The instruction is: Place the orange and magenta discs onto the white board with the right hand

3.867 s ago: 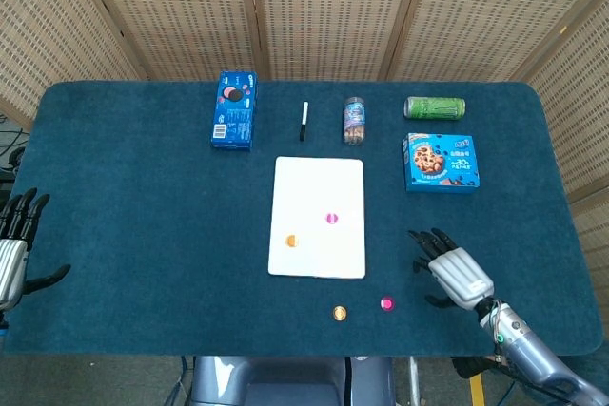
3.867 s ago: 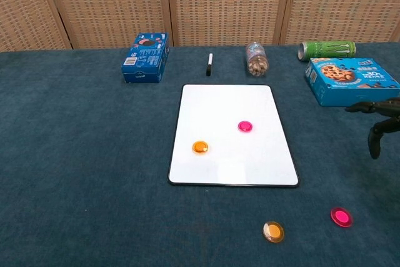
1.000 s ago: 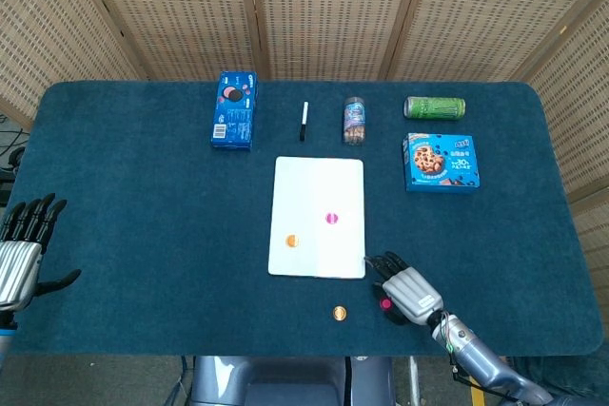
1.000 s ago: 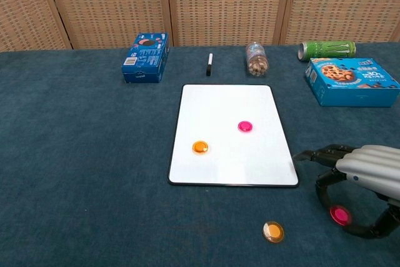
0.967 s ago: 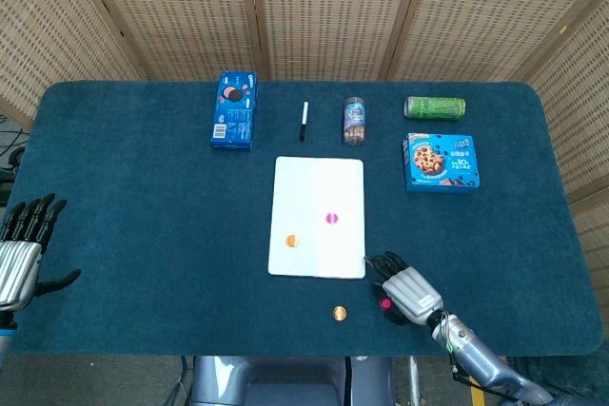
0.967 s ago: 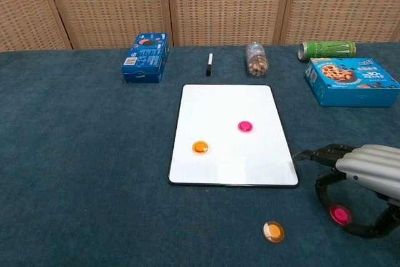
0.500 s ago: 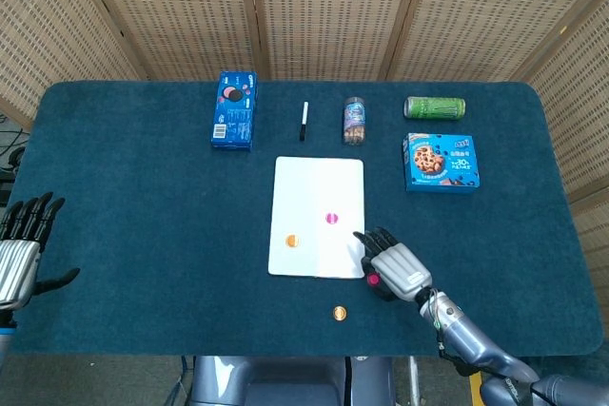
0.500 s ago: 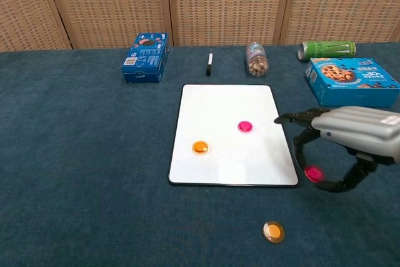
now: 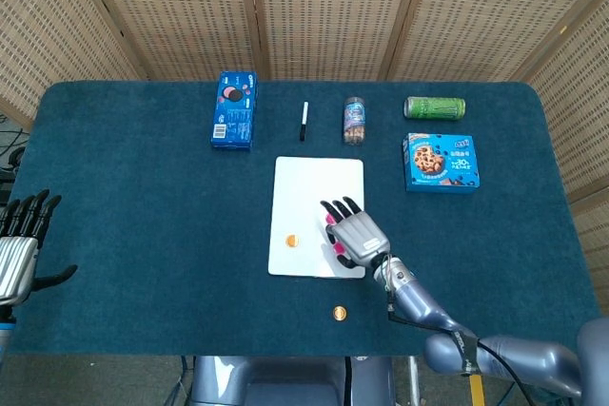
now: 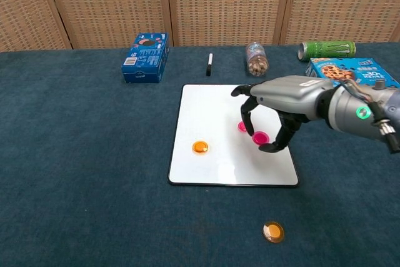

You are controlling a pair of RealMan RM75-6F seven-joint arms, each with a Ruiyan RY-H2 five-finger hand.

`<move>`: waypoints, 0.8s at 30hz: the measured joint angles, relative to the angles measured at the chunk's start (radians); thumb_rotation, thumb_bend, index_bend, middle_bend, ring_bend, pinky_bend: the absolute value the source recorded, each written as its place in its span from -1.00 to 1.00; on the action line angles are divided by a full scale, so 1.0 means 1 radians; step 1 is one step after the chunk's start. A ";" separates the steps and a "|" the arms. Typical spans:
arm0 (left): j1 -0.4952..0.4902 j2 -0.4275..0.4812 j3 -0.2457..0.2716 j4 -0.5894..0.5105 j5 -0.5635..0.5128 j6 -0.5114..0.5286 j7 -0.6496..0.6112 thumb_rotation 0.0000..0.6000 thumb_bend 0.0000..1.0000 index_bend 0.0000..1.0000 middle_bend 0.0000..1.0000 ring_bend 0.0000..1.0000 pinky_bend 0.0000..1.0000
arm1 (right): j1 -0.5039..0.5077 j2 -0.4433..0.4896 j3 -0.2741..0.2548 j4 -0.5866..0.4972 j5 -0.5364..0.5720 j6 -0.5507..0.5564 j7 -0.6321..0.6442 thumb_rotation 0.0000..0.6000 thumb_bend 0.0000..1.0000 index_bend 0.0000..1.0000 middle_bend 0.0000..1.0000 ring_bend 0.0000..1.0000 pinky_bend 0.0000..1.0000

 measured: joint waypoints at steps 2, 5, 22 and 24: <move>0.001 0.001 0.001 0.000 0.002 0.000 -0.003 1.00 -1.00 -1.00 -1.00 -1.00 -1.00 | 0.031 -0.024 0.007 0.019 0.073 0.008 -0.047 1.00 -0.20 -0.03 -0.94 -1.00 -0.98; 0.002 0.005 0.003 0.000 0.003 0.001 -0.011 1.00 -1.00 -1.00 -1.00 -1.00 -1.00 | 0.071 -0.055 0.009 0.051 0.166 0.024 -0.103 1.00 -0.20 -0.03 -0.94 -1.00 -0.98; -0.002 0.011 0.003 -0.002 0.002 -0.008 -0.025 1.00 -1.00 -1.00 -1.00 -1.00 -1.00 | 0.127 -0.092 -0.025 0.091 0.264 0.098 -0.123 1.00 -0.79 -1.00 -1.00 -1.00 -0.98; -0.002 0.012 0.003 -0.001 0.001 -0.008 -0.027 1.00 -1.00 -1.00 -1.00 -1.00 -1.00 | 0.124 -0.080 -0.026 0.075 0.256 0.111 -0.114 1.00 -0.79 -1.00 -1.00 -1.00 -0.98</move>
